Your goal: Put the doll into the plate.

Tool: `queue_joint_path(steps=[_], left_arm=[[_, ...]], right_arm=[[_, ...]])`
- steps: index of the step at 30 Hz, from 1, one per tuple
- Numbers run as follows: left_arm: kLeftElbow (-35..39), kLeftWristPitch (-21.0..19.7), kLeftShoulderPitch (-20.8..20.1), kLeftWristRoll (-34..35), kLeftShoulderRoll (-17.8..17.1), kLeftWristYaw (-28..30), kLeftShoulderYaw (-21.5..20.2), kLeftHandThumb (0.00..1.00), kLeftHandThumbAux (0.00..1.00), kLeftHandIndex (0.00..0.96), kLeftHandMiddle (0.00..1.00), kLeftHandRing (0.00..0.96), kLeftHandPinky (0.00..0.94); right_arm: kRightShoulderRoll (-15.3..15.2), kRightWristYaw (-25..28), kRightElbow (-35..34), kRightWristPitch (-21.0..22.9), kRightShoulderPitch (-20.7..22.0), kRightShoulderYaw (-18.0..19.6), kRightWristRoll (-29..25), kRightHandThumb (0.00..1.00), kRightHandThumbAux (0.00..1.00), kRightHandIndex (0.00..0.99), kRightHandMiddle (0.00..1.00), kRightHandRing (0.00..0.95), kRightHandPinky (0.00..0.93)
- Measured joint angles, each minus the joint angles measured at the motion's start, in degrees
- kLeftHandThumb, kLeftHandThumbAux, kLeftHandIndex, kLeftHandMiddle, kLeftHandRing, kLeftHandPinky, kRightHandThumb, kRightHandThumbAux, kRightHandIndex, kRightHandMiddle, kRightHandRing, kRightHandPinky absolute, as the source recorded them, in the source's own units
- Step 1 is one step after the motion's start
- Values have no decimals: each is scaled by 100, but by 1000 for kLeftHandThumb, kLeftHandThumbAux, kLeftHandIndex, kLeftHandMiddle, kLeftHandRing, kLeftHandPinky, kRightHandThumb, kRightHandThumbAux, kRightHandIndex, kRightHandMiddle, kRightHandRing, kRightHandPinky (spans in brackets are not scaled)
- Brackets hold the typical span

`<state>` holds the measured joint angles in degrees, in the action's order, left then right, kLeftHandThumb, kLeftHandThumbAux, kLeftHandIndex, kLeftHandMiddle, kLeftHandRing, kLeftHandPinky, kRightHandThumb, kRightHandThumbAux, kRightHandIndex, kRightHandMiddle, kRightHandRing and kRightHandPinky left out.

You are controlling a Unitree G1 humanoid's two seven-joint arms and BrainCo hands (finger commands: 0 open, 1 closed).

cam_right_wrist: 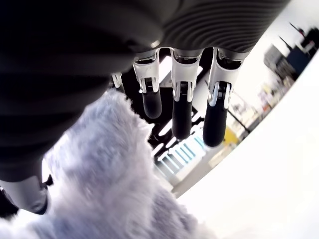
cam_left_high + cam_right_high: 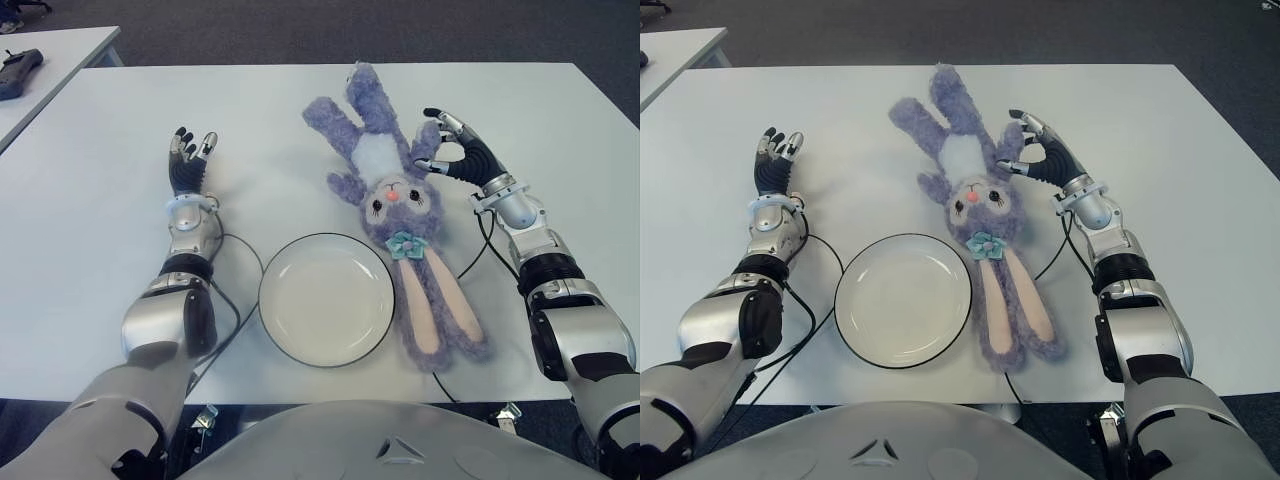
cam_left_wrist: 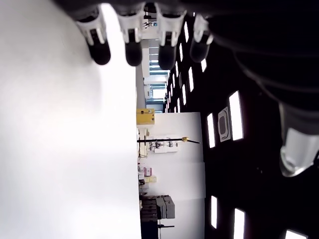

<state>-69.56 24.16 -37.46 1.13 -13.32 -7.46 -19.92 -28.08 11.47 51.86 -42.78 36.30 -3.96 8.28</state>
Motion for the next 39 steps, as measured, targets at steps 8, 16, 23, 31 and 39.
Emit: queue_joint_path(steps=[8,16,23,31,39], left_arm=[[0,0,0,0,0,0,8,0,547,43,101,79,29],[0,0,0,0,0,0,25,0,545,40,99,79,34],[0,0,0,3,0,0,19,0,550,40,100,78,36],[0,0,0,3,0,0,20,0,551,45,101,81,39],[0,0,0,2,0,0,22,0,545,43,96,78,45]], right_arm=[[9,641,-446,166,1,153,-461,70,379,0,0,0,24],[12,886,-631,390,0,208,-534,60,353,0,0,0,13],[17,1068,-704,573,0,237,-559,60,349,0,0,0,3],[17,1102,-757,734,0,239,-526,72,383,0,0,0,19],[26,964,-979,965,-36,224,-391,112,440,0,0,0,41]])
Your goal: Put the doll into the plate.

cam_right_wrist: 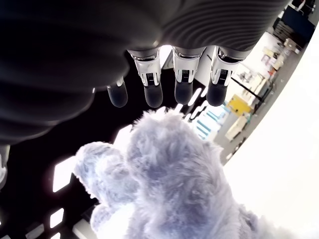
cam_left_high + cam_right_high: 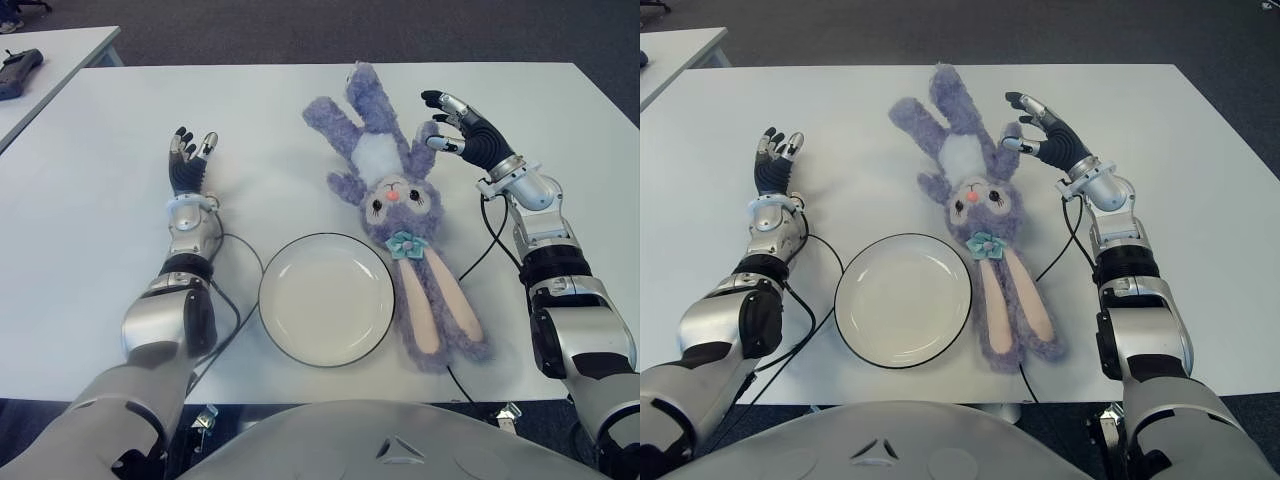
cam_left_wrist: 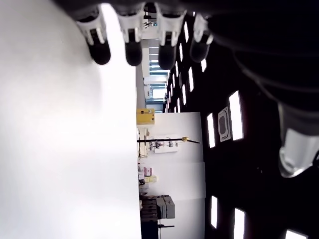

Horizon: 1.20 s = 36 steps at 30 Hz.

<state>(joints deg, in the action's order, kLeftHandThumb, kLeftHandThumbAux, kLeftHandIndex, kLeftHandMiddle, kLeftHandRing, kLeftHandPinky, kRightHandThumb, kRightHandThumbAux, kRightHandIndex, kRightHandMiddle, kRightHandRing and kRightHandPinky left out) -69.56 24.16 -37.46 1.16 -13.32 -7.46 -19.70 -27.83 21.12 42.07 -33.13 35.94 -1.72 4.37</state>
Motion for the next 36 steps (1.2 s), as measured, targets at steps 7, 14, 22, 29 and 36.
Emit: queue_joint_path(steps=[7,14,22,29,36], left_arm=[[0,0,0,-1,0,0,0,0,543,45,100,80,45],[0,0,-1,-1,0,0,8,0,545,41,99,80,42],[0,0,-1,-1,1,0,6,0,548,45,104,88,59],[0,0,-1,-2,1,0,8,0,545,40,100,84,47],[0,0,-1,-3,1,-5,12,0,539,40,94,78,47]], right_arm=[[174,-300,-307,52,-180,-126,242,119,454,0,0,0,48],[315,-403,-315,123,-245,-264,438,119,457,0,0,4,42],[431,-619,-170,139,-235,-358,553,110,441,0,0,16,68],[622,-893,48,124,-221,-496,729,107,406,0,0,31,91],[806,-1044,180,113,-115,-620,776,107,387,0,0,40,99]])
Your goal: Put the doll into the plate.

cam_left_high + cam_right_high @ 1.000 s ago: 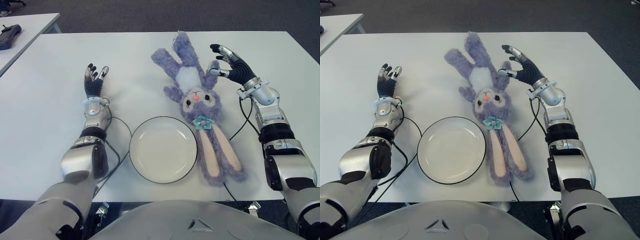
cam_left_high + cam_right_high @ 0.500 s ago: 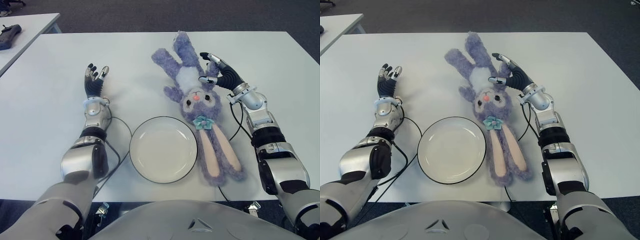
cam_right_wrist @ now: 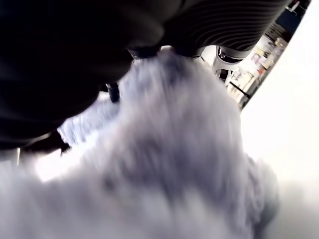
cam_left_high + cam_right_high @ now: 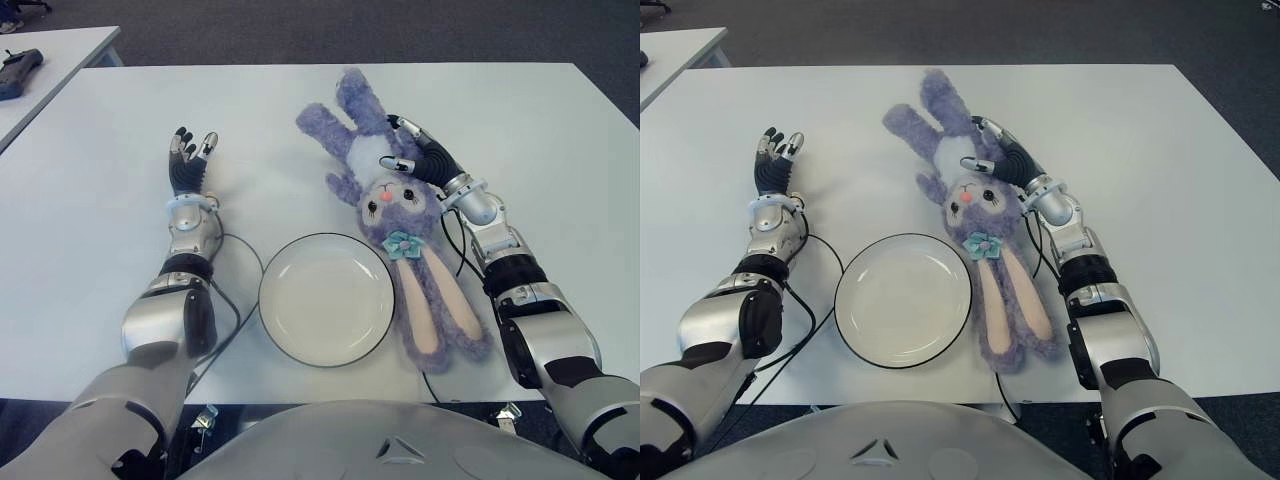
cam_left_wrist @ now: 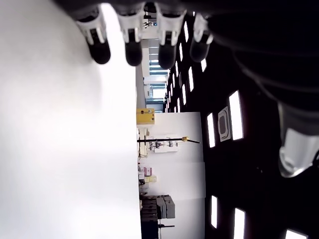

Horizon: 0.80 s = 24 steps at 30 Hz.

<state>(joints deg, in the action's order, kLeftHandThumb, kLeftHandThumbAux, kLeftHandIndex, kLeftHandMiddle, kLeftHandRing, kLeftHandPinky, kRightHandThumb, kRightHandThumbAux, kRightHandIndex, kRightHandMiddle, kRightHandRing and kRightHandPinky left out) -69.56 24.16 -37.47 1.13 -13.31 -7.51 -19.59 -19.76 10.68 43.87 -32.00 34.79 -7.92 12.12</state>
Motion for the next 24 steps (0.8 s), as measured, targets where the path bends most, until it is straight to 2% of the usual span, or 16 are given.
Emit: queue_joint_path(steps=[6,14,24], left_arm=[[0,0,0,0,0,-2,-1,0,545,43,102,84,44],[0,0,0,0,0,-11,1,0,553,42,101,83,46],[0,0,0,2,0,-38,1,0,560,47,99,83,48]], right_arm=[[136,-121,160,-25,91,-64,58,130,402,0,0,51,129],[272,-456,266,-50,149,-164,287,153,437,0,0,49,118],[334,-690,282,-49,150,-241,467,168,454,0,0,54,143]])
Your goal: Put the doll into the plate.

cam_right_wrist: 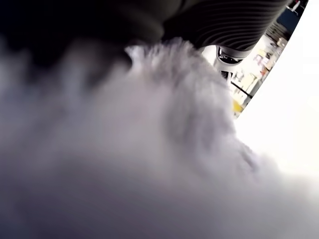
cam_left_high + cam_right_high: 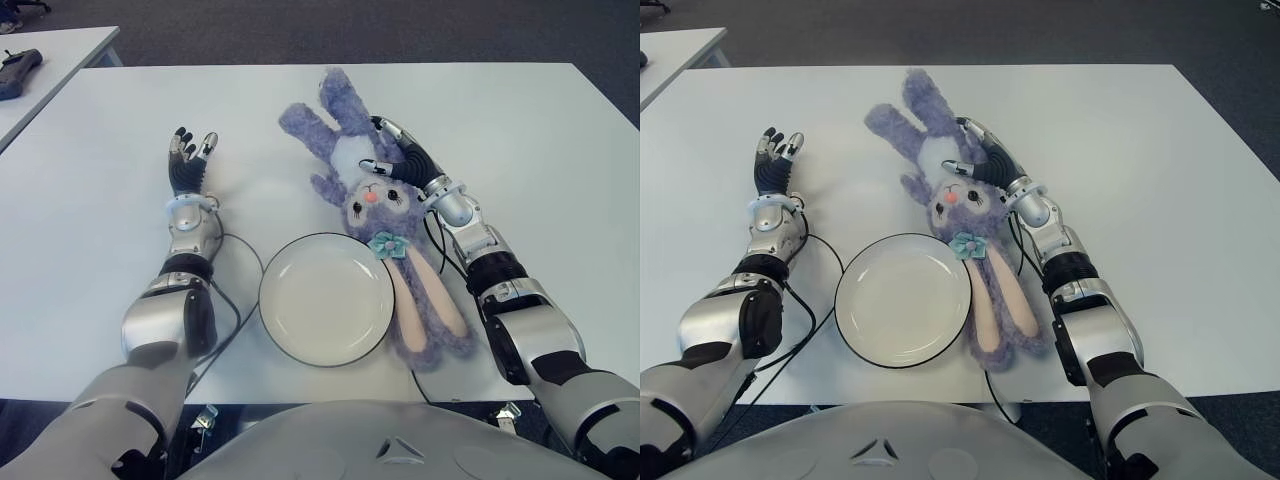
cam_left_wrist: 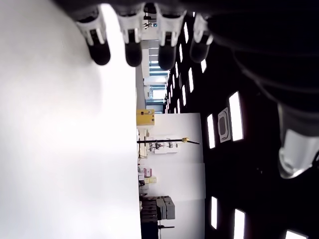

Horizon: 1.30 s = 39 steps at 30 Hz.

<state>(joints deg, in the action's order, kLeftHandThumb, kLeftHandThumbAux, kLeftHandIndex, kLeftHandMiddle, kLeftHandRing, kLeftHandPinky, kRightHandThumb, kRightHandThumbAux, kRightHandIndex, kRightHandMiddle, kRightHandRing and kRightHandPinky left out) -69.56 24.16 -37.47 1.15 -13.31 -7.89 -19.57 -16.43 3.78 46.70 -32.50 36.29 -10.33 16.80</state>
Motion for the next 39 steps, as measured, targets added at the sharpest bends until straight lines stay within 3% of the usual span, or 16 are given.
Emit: queue_joint_path(steps=[15,17,18,21,22,23,24,25,28,33,39], left_arm=[[0,0,0,-2,0,-34,15,0,555,36,103,89,48],[0,0,0,-2,0,-37,14,0,553,35,100,87,45],[0,0,0,-2,0,-37,14,0,550,36,97,84,44],[0,0,0,-2,2,-38,16,0,549,37,95,83,44],[0,0,0,-2,2,-38,17,0,548,37,95,82,45],[0,0,0,-2,2,-40,19,0,548,37,95,82,45],[0,0,0,-2,2,-43,22,0,548,36,95,83,45],[0,0,0,-3,3,-51,25,0,548,36,95,83,45],[0,0,0,-9,9,-74,35,0,550,38,97,85,49],[0,0,-12,-8,41,-82,37,0,554,43,101,88,55],[0,0,-17,-6,48,-82,33,0,551,43,98,86,46]], right_arm=[[20,-302,136,-18,24,-45,139,232,482,0,8,98,221],[21,-341,176,-41,31,-41,135,242,496,8,67,150,264],[20,-361,200,-61,35,-37,131,305,547,110,224,294,381],[20,-432,311,-143,51,-12,106,398,595,270,357,418,481],[20,-461,362,-181,63,0,101,612,684,380,498,548,619],[20,-497,411,-219,79,11,100,648,699,398,522,571,643],[17,-540,478,-254,104,23,99,682,706,421,649,688,769],[13,-594,540,-295,131,28,102,690,708,427,682,719,802],[-11,-827,753,-408,242,32,140,698,707,437,772,791,855],[-110,-1190,1079,-479,361,52,205,704,708,440,820,826,852],[-260,-1267,1444,-415,442,158,139,712,709,441,844,843,853]])
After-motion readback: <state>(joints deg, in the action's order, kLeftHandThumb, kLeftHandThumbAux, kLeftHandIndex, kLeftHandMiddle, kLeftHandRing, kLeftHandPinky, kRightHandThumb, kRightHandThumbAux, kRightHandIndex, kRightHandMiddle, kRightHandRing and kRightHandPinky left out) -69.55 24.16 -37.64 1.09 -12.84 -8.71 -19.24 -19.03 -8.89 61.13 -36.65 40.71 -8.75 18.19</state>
